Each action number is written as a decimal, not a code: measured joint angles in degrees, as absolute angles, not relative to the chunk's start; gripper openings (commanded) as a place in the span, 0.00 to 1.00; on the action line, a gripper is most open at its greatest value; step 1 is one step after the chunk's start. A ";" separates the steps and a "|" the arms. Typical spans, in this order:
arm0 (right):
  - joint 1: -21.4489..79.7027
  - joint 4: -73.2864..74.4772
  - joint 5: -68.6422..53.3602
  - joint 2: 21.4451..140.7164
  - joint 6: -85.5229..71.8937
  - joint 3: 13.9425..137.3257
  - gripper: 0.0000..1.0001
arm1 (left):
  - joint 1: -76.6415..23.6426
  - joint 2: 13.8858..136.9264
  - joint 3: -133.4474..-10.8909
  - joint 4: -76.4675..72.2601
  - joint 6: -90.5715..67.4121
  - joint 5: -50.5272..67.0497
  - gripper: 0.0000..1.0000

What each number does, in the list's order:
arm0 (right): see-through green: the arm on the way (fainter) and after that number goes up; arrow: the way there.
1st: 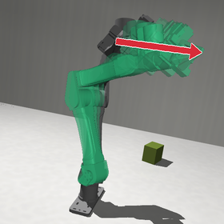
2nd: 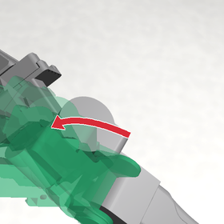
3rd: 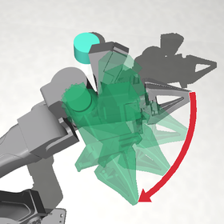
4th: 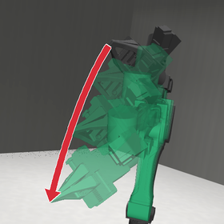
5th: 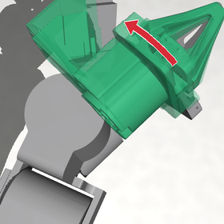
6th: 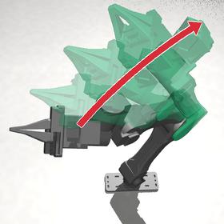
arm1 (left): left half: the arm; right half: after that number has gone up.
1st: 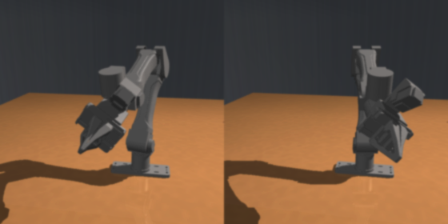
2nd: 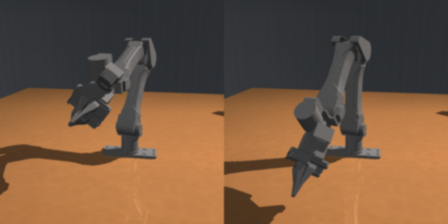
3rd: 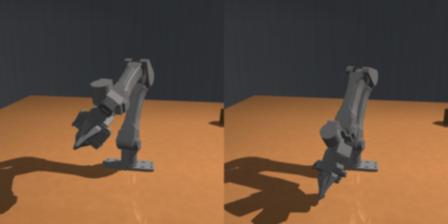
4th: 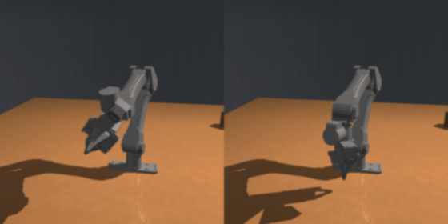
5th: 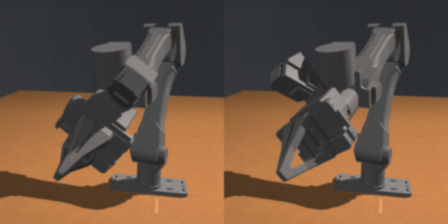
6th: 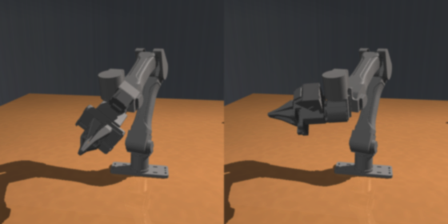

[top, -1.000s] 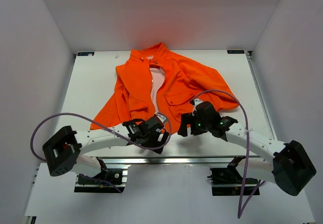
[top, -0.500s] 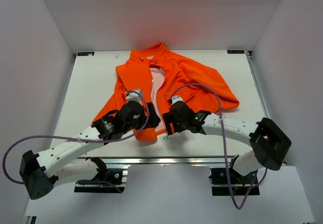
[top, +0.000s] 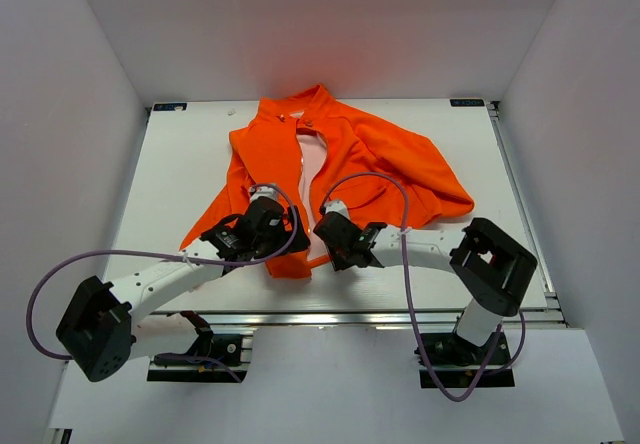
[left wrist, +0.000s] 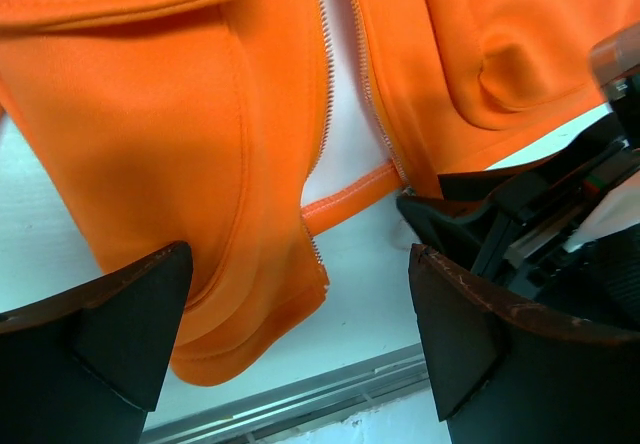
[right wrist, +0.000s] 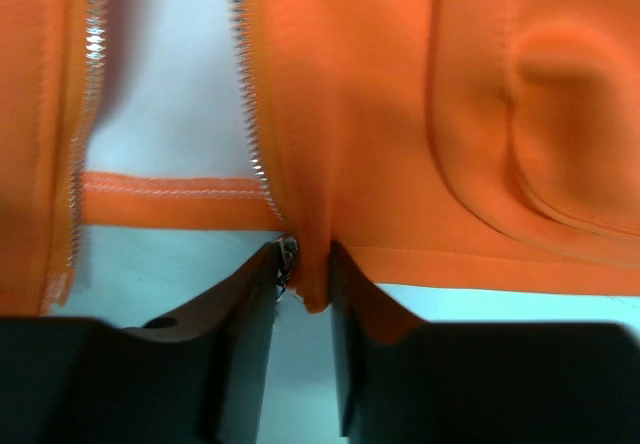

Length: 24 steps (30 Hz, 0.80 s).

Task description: Zip up the jacket

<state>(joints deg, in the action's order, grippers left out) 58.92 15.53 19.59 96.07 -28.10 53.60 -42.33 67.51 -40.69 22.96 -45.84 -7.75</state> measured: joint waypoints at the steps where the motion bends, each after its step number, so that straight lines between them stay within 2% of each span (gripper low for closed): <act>1: 58.98 15.73 20.14 96.16 -28.29 53.60 0.24 | -42.33 67.48 -40.69 22.63 -45.69 -7.68 0.98; 5: 58.98 16.40 21.06 95.92 -29.08 53.58 0.08 | -42.33 67.02 -40.69 21.93 -44.75 -7.55 0.98; 10: 58.98 15.70 19.68 92.27 -28.49 51.51 0.01 | -42.33 66.85 -40.80 20.84 -43.29 -6.46 0.98; 19: 55.44 9.91 11.55 77.73 -26.33 45.93 0.00 | -42.33 72.79 -42.57 14.37 -41.54 0.73 0.98; 24: 53.58 8.03 7.18 75.99 -25.04 43.99 0.00 | -42.30 79.05 -45.23 10.09 -41.39 5.37 0.98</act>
